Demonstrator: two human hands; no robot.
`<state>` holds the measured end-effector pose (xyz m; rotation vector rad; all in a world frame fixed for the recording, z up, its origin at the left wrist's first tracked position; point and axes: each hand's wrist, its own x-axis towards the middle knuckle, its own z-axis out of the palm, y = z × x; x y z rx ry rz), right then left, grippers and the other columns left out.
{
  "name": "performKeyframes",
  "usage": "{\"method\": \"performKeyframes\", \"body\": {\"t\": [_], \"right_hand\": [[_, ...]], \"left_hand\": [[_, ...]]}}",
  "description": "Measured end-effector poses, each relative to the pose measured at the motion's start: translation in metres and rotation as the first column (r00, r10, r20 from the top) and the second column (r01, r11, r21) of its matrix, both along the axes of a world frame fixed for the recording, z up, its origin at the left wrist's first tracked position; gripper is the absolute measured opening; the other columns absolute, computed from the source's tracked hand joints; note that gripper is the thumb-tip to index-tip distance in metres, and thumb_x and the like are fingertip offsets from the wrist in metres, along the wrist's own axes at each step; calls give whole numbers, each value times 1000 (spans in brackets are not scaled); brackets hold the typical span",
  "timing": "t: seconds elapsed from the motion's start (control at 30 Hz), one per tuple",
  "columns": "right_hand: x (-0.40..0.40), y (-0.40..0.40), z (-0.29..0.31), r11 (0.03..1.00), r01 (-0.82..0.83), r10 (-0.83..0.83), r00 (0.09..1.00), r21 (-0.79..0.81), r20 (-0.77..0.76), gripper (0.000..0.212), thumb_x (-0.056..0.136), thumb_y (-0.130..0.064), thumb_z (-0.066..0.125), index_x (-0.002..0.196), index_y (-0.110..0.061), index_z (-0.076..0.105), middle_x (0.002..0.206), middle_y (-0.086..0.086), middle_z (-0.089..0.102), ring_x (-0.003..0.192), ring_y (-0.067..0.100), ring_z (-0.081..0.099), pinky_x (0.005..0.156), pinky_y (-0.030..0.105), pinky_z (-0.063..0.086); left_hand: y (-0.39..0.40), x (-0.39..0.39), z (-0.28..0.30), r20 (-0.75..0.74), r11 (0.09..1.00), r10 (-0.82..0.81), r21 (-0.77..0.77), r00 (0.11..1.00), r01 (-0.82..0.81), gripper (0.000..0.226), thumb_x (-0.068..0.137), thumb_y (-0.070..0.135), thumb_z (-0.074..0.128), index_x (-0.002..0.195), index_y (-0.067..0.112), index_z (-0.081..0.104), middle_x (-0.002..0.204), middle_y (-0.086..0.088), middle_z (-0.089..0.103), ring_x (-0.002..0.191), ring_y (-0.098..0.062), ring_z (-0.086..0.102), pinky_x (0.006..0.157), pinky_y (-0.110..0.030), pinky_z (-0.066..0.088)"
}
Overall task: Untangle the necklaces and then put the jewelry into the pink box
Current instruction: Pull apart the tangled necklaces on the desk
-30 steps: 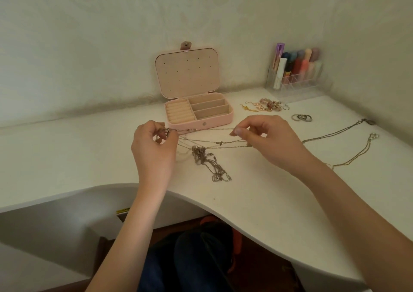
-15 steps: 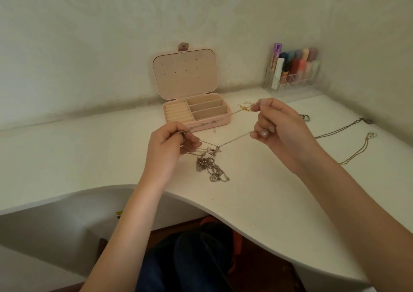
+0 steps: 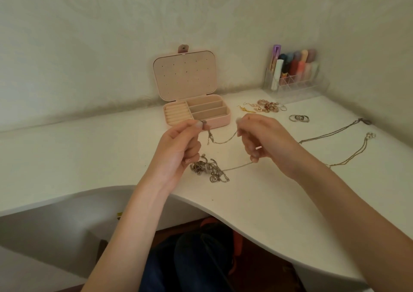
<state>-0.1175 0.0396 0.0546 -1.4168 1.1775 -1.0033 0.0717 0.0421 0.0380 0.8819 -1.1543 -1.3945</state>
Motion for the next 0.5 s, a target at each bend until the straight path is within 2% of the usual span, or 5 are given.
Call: {"method": "performKeyframes", "body": {"t": [0.1, 0.23, 0.33, 0.43, 0.5], "right_hand": [[6, 4, -6, 983, -84, 43, 969, -161, -243, 20, 88, -37, 62, 91, -17, 62, 51, -1, 41, 45, 10, 36, 44, 20, 35], [14, 6, -10, 959, -192, 154, 971, -207, -186, 23, 88, -30, 63, 111, -28, 65, 45, -8, 27, 42, 9, 22, 42, 16, 23], [14, 6, -10, 955, -166, 138, 982, -245, -128, 14, 88, -25, 62, 99, -20, 69, 42, -8, 26, 40, 8, 18, 40, 16, 19], [11, 6, -5, 955, -144, 119, 987, -261, -106, 15, 90, -22, 61, 93, -12, 72, 40, -10, 28, 41, 9, 19, 41, 15, 21], [8, 6, -2, 955, -118, 96, 991, -271, -91, 14, 91, -20, 60, 91, -13, 72, 40, -10, 34, 41, 7, 22, 42, 9, 27]], "left_hand": [[3, -2, 4, 56, 999, -33, -17, 998, 34, 27, 95, 10, 47, 95, 17, 73, 50, 7, 17, 41, -7, 14, 37, -18, 14], [7, -4, 6, 176, 994, -86, -49, 981, 96, 24, 94, 10, 49, 95, 19, 71, 46, 8, 17, 39, -8, 13, 38, -15, 16], [11, -7, 10, 237, 990, -98, -80, 967, 120, 18, 93, 16, 52, 87, 15, 68, 41, 14, 27, 37, -6, 16, 39, -16, 16], [11, -6, 10, 255, 993, 30, -121, 967, 1, 15, 91, 17, 55, 83, 15, 67, 40, 13, 34, 36, -7, 23, 38, -18, 19], [10, -5, 9, 292, 984, 128, -157, 948, -85, 17, 90, 18, 59, 78, 20, 71, 42, 8, 36, 39, -8, 30, 39, -19, 23]]}}
